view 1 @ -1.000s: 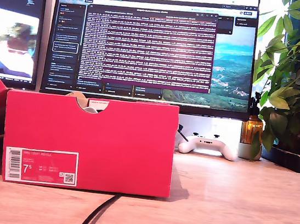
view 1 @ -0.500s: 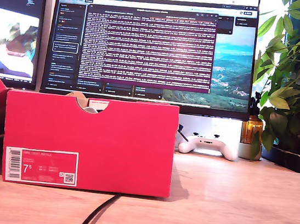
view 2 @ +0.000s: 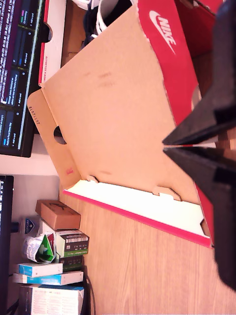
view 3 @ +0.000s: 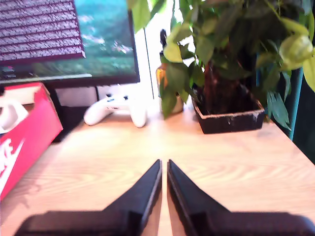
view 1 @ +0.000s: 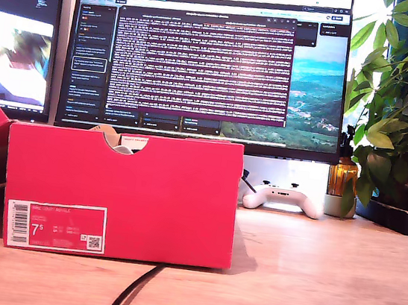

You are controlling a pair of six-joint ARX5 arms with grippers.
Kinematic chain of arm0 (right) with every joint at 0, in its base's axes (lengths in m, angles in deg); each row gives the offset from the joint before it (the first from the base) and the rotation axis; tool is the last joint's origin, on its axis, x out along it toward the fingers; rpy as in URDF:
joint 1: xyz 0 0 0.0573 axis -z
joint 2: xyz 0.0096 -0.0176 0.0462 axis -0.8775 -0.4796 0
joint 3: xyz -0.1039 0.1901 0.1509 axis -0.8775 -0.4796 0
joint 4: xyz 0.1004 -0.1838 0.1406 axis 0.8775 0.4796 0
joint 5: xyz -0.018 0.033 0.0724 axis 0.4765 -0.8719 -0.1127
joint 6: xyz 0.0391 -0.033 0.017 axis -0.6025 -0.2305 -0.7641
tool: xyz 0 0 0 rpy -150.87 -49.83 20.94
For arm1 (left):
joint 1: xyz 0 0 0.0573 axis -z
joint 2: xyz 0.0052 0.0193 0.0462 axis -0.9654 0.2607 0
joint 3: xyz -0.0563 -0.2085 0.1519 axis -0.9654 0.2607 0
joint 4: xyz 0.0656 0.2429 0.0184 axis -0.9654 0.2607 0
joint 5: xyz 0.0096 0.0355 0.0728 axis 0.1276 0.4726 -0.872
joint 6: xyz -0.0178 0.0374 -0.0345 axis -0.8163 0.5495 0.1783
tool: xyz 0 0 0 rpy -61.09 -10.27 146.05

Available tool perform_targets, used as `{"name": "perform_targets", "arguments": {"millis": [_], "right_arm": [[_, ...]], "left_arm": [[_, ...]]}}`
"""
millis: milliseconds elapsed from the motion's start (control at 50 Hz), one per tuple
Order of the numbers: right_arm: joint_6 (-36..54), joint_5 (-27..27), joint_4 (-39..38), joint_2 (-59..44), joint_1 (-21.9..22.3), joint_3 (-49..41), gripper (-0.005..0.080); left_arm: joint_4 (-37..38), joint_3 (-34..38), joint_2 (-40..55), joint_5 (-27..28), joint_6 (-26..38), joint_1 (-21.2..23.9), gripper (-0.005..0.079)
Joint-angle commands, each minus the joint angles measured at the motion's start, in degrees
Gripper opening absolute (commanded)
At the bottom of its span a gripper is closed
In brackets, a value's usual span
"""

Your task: Pack the blue shoes by picking the first shoe and placing it inside the red shoebox, left side, then picking and rotating the second shoe and placing it in the shoebox

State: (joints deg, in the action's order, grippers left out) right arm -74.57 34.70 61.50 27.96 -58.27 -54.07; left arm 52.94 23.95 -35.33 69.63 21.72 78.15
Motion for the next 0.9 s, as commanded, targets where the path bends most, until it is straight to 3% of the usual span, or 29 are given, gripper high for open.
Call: {"name": "perform_targets", "arguments": {"millis": [0, 160, 320, 400, 880], "right_arm": [[-0.4, 0.0, 2.4, 1.9, 0.1, -0.7, -0.0013], [-0.4, 0.0, 11.3, 7.0, 0.0, -0.7, -0.0013], [-0.8, 0.0, 11.3, 6.9, -0.1, -0.6, -0.0013], [-6.9, 0.0, 11.1, 6.9, -0.1, -0.6, -0.0013], [-6.9, 0.1, 11.0, 6.8, 0.0, -0.6, -0.0013]], "left_arm": [[-0.4, 2.2, -0.5, 0.1, 0.2, -0.2, -0.002], [-0.4, 2.2, -0.5, 0.1, 0.2, -0.2, -0.002], [-0.4, 2.2, -0.5, 0.1, 0.2, -0.2, -0.002], [-0.4, 2.2, -0.5, 0.1, 0.2, -0.2, -0.002], [-0.4, 2.2, -0.5, 0.1, 0.2, -0.2, -0.002]]}}
